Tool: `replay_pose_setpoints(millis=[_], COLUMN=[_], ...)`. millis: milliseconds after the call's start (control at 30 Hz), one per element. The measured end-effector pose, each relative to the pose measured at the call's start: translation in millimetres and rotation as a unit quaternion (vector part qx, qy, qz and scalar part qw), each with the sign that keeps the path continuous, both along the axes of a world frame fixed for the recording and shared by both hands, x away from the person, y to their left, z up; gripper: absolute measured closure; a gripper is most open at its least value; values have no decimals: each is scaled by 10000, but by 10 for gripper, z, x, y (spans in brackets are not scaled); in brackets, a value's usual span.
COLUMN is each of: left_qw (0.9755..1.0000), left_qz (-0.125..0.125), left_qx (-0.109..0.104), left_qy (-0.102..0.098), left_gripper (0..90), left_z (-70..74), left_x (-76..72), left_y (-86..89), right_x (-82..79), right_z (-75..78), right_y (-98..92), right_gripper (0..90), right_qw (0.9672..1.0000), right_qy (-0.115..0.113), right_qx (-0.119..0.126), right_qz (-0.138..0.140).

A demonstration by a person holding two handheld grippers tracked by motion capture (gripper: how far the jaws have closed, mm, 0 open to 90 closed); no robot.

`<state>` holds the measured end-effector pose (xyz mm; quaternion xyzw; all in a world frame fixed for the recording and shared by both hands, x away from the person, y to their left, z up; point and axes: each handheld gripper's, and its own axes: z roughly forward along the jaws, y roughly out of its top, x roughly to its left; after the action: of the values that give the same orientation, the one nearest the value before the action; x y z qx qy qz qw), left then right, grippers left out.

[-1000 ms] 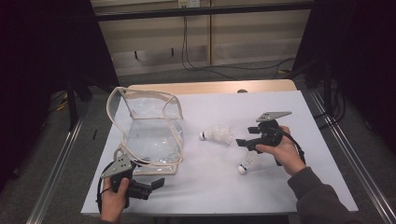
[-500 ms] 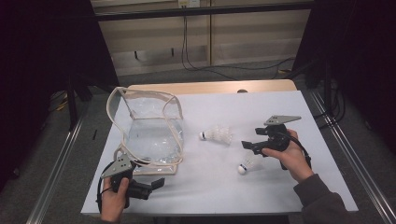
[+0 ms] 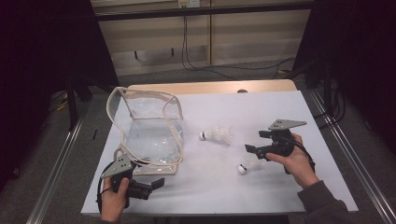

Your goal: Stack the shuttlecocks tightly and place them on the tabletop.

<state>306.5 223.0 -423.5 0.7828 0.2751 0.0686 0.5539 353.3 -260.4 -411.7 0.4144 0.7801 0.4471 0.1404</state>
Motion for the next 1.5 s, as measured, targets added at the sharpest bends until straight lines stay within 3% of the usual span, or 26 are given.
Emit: replay_pose_setpoints(millis=[433,1100,1500], left_qw=[10000,10000,10000], left_qz=[10,10,4], left_qx=[-9,-9,-1], left_qy=[8,-7,-19], left_gripper=[19,19,19], left_z=[1,4,5], left_x=[-3,-8,-5], left_y=[-3,-8,-9], right_x=[-155,-325,-419], right_z=[-20,-111,-142], right_y=[-8,-121,-180], right_gripper=[135,122,114], right_qw=[9998,9998,9998], right_qy=[-181,-196,-214], right_qx=[-61,46,-30], right_qz=[14,-23,-16])
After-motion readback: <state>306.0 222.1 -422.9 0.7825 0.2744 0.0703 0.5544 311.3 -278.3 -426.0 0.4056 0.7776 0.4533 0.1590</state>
